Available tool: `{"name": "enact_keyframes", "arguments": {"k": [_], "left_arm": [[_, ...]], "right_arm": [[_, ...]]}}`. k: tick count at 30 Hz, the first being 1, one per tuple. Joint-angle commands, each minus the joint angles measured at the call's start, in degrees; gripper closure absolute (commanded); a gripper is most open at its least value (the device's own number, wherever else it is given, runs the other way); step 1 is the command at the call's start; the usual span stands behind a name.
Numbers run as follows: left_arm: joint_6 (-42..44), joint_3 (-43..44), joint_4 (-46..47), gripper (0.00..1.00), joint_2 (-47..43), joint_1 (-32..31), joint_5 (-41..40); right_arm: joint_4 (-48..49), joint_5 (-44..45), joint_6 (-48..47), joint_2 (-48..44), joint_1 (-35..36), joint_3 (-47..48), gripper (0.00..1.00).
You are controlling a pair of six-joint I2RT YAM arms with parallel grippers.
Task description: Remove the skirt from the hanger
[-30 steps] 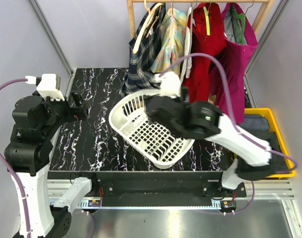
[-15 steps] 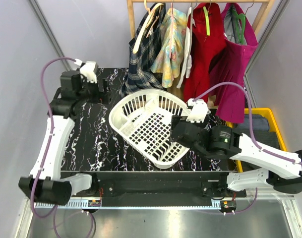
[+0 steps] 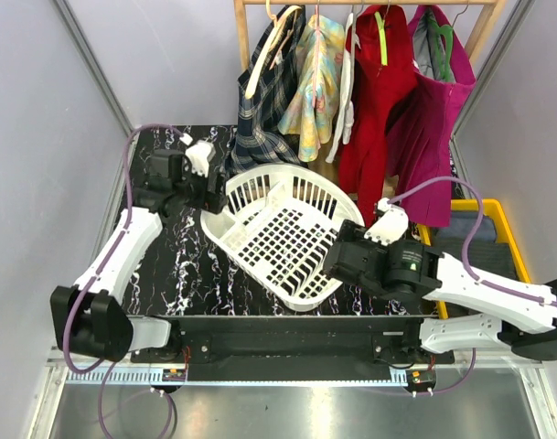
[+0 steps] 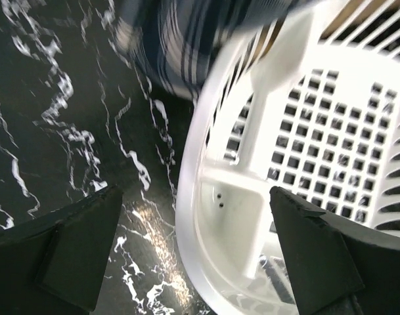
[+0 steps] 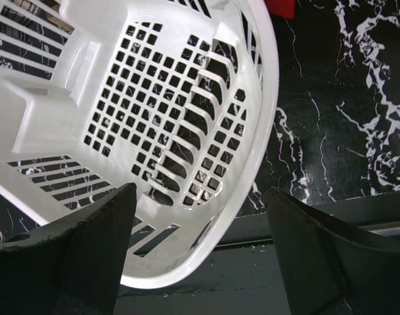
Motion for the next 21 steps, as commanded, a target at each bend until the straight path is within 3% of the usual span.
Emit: {"name": "enact_keyframes", "arguments": {"k": [1,5,12,21], "left_arm": [[4.0,-3.0,5.4,0.01,2.4,-0.1,-2.0],[4.5,-4.2,6.1,0.01,4.6,-0.3,-1.0],[4.3,-5.8,5.5,0.01,5.9,-0.4,-1.3],[1.6,-10.2,2.7,0.01,-2.8,-0.6,3.9]], "right_arm": [[-7.6,1.1,11.5,1.9,-1.2,-0.8,0.12],[-4.8,-1.3,10.8,1.4,-6.2,-4.0,0.09],[8.1,-9.6,-0.3,-3.1,-19.3,-12.3,0.11],[20.4,-16.4,-10.0,6.8,-28.0,-12.2,0.11]]}}
